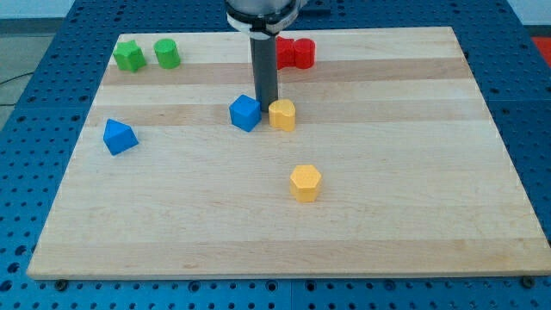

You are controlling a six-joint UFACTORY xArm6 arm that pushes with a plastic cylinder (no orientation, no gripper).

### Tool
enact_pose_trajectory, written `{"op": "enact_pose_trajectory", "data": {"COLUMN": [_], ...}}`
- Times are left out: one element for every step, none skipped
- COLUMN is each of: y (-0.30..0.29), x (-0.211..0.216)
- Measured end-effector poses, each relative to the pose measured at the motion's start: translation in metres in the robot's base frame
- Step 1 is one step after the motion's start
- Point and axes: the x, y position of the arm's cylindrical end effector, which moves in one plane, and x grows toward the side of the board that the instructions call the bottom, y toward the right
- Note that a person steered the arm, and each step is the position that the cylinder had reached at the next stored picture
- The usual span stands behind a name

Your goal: Move hexagon to the bottom of the heart

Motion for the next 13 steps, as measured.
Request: {"op": "enact_pose_trajectory", "data": {"y": [-0.028, -0.08, -0.081, -0.094, -0.154, -0.109, -0.058, -0.013, 0.019, 0.035, 0.049, 0.048, 0.035], "x": [0.013, 0.02, 0.029, 0.045, 0.048, 0.049, 0.114, 0.158, 0.192, 0.189, 0.171, 0.144, 0.119]}}
